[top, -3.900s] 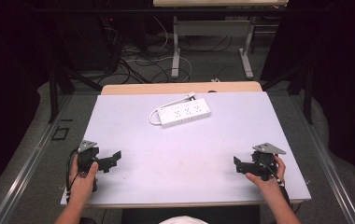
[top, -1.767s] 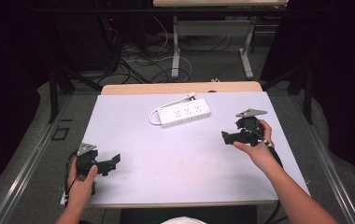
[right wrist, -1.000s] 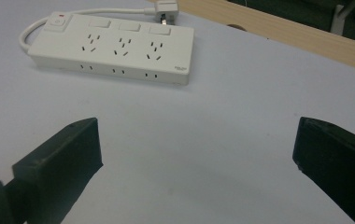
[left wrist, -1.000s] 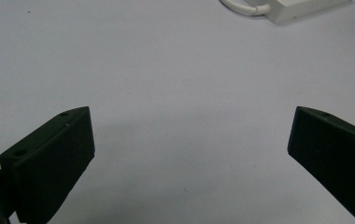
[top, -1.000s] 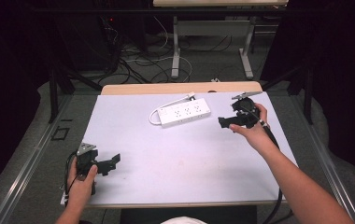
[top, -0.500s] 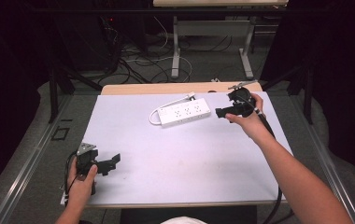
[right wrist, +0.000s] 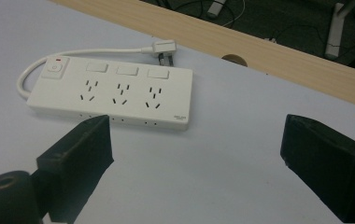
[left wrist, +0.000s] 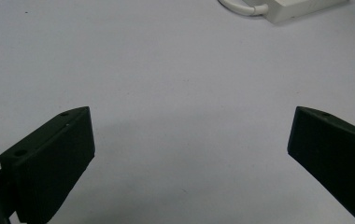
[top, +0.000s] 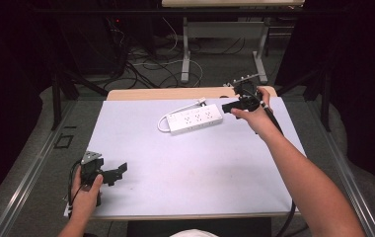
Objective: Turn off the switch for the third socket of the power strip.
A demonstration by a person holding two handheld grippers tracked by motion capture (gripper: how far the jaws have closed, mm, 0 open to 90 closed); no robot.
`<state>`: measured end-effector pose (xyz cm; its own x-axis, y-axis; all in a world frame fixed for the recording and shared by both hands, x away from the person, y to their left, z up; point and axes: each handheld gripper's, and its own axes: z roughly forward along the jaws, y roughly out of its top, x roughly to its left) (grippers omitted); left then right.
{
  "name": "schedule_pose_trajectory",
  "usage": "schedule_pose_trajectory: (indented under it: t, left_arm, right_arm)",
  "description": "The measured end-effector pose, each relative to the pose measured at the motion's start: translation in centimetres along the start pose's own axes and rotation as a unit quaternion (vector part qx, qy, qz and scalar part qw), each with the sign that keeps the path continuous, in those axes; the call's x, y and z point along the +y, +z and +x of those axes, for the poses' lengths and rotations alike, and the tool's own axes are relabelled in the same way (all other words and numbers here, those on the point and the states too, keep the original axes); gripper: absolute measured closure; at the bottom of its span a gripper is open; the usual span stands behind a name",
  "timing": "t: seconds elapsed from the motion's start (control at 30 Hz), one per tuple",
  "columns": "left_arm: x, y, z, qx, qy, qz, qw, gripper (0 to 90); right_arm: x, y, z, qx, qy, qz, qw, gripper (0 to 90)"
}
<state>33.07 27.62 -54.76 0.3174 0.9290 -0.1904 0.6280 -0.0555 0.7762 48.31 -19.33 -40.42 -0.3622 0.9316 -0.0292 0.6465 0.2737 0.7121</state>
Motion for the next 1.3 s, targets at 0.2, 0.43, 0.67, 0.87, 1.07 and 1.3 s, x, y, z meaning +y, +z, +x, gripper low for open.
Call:
schedule_pose_trajectory:
  t: [0.2, 0.43, 0.67, 0.87, 1.07, 1.3]
  left_arm:
    - [0.0, 0.0, 0.0, -0.001, 0.001, 0.000, 1.0000, 0.6]
    - [0.0, 0.1, 0.0, -0.002, 0.001, 0.000, 1.0000, 0.6]
    - [0.0, 0.1, 0.1, -0.002, -0.002, 0.000, 1.0000, 0.6]
    - [0.0, 0.1, 0.1, 0.000, 0.000, -0.002, 1.0000, 0.6]
    - [-0.1, -0.1, 0.2, 0.003, 0.001, -0.001, 1.0000, 0.6]
    - [-0.2, -0.4, 0.3, 0.001, -0.005, -0.003, 1.0000, 0.6]
  right_arm:
    - [1.2, 0.3, 0.4, 0.001, 0.002, 0.003, 1.0000, 14.9]
    - [2.5, 0.8, 0.8, 0.000, 0.005, -0.001, 1.0000, 15.5]
    - [3.1, 1.7, 1.1, 0.004, 0.009, -0.007, 0.9999, 21.2]
    - [3.5, 2.6, 1.4, 0.008, 0.001, -0.009, 0.9999, 29.2]
    - [4.1, 3.8, 1.8, 0.014, -0.005, -0.014, 0.9998, 37.4]
    - [4.8, 5.6, 2.8, 0.021, -0.002, 0.008, 0.9997, 39.5]
